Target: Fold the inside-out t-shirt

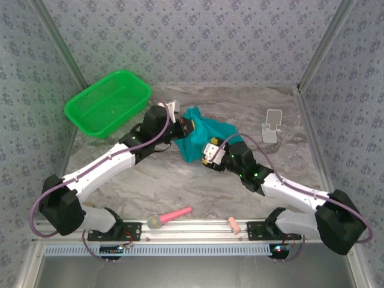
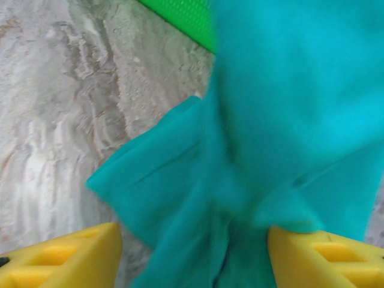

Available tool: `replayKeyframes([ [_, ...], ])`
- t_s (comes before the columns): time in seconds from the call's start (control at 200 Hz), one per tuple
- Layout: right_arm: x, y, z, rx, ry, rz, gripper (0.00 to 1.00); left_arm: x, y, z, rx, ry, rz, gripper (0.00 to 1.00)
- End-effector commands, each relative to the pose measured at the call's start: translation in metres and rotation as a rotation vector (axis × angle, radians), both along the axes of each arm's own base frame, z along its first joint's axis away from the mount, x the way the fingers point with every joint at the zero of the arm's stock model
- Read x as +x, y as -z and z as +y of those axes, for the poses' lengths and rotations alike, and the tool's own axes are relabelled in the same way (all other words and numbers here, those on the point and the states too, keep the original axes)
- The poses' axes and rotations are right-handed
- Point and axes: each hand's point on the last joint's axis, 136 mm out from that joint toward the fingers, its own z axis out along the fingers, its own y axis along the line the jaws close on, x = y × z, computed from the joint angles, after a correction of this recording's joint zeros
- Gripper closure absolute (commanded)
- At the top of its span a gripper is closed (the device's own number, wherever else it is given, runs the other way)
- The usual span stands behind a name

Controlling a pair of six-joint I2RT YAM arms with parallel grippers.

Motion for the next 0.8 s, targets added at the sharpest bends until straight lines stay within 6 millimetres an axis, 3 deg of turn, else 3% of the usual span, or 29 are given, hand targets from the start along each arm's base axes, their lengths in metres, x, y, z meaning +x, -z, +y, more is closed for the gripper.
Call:
replayKeyframes([
  [0.0,0.016,-0.045,0.013,0.032,-0.020,-0.179,0.40,-0.012,0.023,0.012,-0.056,-0.047,0.195,1.00],
  [0.055,0.017,-0.041,0.015,0.029,-0.030,-0.164,0.52,-0.013,0.028,0.022,-0.066,-0.080,0.225,1.00],
  [0.12,0.017,-0.039,0.016,0.051,-0.043,-0.148,0.84,-0.013,0.036,0.034,-0.070,-0.115,0.247,1.00],
  [0.17,0.015,-0.038,0.018,0.063,-0.072,-0.128,1.00,-0.015,0.043,0.042,-0.065,-0.134,0.268,1.00],
  [0.23,0.007,-0.030,0.021,0.049,-0.140,-0.076,1.00,-0.016,0.053,0.049,-0.042,-0.127,0.274,0.90],
  [0.335,-0.005,-0.020,0.028,0.014,-0.235,0.036,1.00,-0.021,0.065,0.062,0.041,-0.035,0.245,0.45],
  [0.42,-0.010,-0.019,0.032,0.006,-0.270,0.080,1.00,-0.030,0.060,0.076,0.148,0.045,0.168,0.25],
  [0.555,-0.012,-0.022,0.031,0.034,-0.297,0.154,1.00,-0.052,0.024,0.076,0.268,0.209,-0.178,0.23],
  [0.65,-0.012,-0.027,0.029,0.059,-0.305,0.215,1.00,-0.080,0.003,0.053,0.338,0.402,-0.522,0.22],
  [0.795,-0.006,-0.033,0.024,0.100,-0.282,0.281,1.00,-0.120,0.020,0.013,0.459,0.721,-0.804,0.15],
])
